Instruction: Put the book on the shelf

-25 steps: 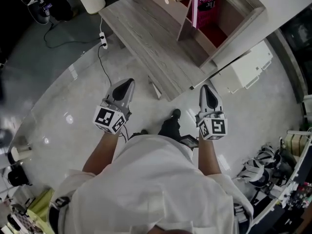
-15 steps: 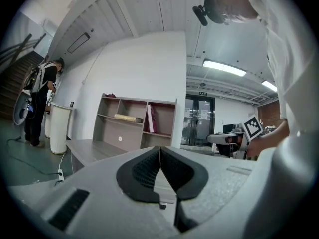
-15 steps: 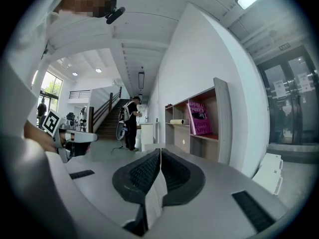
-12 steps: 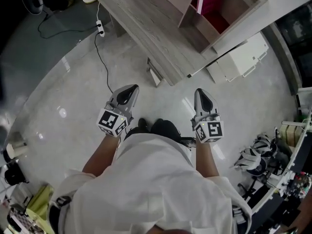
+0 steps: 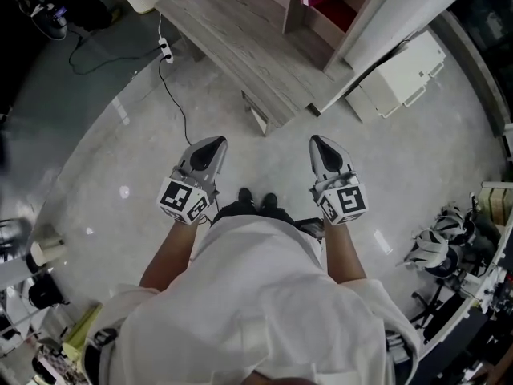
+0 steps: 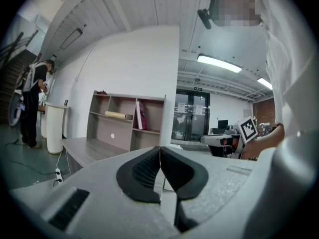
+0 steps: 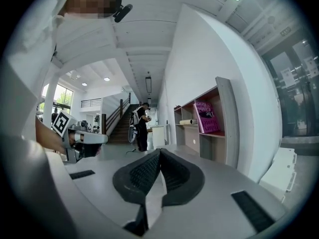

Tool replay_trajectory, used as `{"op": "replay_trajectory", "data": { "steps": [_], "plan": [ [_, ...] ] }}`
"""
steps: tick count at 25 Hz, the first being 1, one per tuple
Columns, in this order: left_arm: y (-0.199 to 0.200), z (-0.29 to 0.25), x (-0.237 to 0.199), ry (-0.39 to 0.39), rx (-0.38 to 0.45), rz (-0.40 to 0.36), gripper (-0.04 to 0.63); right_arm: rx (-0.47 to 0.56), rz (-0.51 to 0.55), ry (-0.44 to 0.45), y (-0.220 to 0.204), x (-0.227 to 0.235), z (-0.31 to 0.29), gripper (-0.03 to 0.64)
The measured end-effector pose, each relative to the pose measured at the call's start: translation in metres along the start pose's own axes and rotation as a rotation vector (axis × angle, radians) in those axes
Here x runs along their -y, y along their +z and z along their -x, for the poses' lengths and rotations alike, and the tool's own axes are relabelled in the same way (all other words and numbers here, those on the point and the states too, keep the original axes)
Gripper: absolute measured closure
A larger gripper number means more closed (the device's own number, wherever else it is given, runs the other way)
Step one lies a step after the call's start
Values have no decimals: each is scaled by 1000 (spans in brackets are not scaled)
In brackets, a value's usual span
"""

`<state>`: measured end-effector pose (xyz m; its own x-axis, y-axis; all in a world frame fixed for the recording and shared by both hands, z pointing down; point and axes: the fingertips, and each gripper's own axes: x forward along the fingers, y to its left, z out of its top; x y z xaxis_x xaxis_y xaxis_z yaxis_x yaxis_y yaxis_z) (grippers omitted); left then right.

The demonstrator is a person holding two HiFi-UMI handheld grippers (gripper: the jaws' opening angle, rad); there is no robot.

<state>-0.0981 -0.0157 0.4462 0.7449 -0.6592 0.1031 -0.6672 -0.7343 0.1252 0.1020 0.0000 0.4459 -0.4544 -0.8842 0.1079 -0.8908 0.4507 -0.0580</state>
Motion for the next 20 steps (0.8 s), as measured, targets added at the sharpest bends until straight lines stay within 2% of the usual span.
{"op": "replay_trajectory", "data": {
  "steps": [3,12,20],
  "plan": [
    [8,2,2,26,21,-19,577,18,7,0,1,8,10,603],
    [1,6,24,20,4,45,578,26,12,18,-2,22,39,603],
    [-19,2,37,32,-29,63,578,50,20,93,-4,25,34,603]
  ]
}}
